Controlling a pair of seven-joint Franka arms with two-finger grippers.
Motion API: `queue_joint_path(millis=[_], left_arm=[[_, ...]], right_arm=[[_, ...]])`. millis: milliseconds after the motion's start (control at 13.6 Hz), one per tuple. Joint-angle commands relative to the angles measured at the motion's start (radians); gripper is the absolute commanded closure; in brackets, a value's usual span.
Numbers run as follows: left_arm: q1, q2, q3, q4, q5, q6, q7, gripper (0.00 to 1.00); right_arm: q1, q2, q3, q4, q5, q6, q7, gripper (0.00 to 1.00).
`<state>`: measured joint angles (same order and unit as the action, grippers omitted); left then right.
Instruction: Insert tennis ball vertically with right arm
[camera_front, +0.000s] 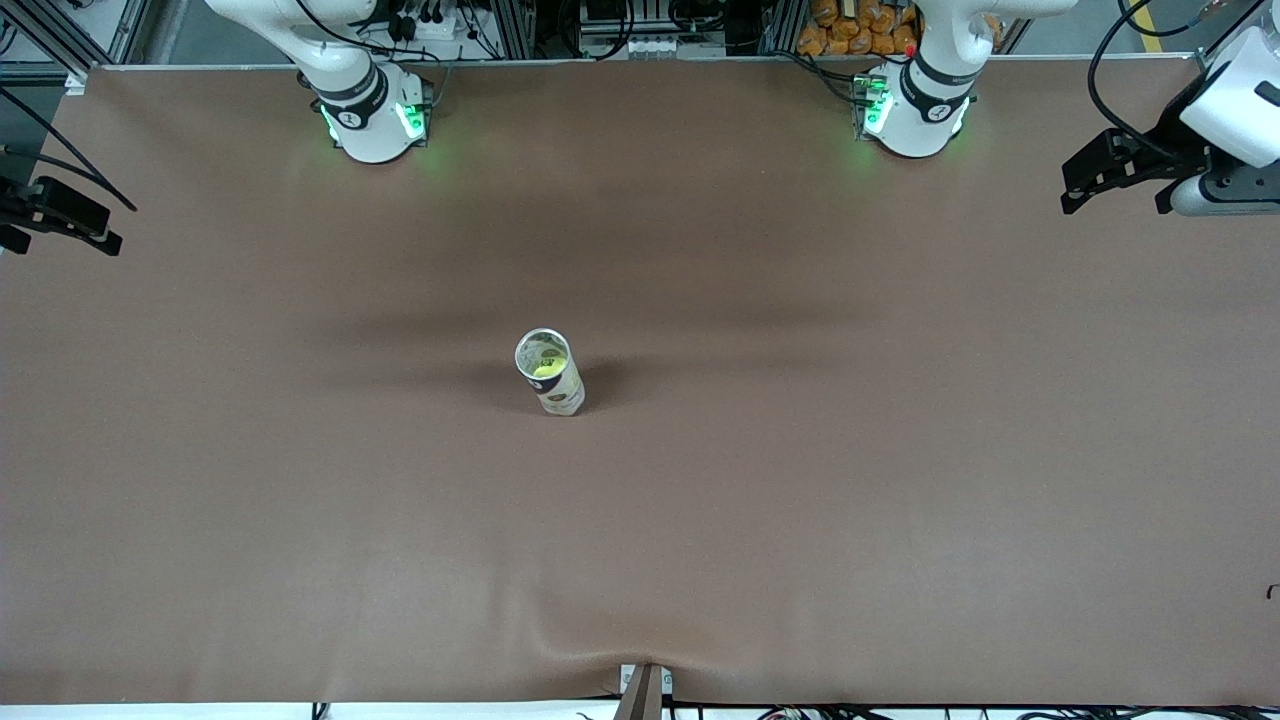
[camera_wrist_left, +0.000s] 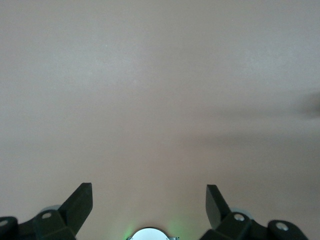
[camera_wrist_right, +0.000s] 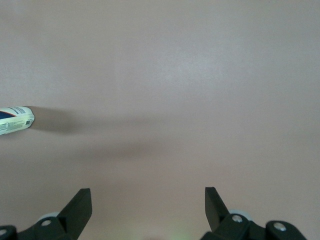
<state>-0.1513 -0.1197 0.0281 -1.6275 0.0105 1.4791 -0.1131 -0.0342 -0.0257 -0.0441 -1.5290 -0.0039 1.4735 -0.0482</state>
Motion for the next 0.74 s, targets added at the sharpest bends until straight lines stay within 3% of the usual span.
queue_joint_path(millis=[0, 663], left_arm=[[0.006, 0.018, 0.003, 0.021, -0.012, 0.000, 0.004, 0.00], [0.001, 0.034, 0.003, 0.029, 0.003, 0.000, -0.028, 0.00]], right_arm=[[-0.003, -0.010, 0.004, -0.003, -0.001, -0.005, -0.004, 0.00], [-0.004, -0.008, 0.004, -0.003, 0.001, -0.007, -0.005, 0.00]])
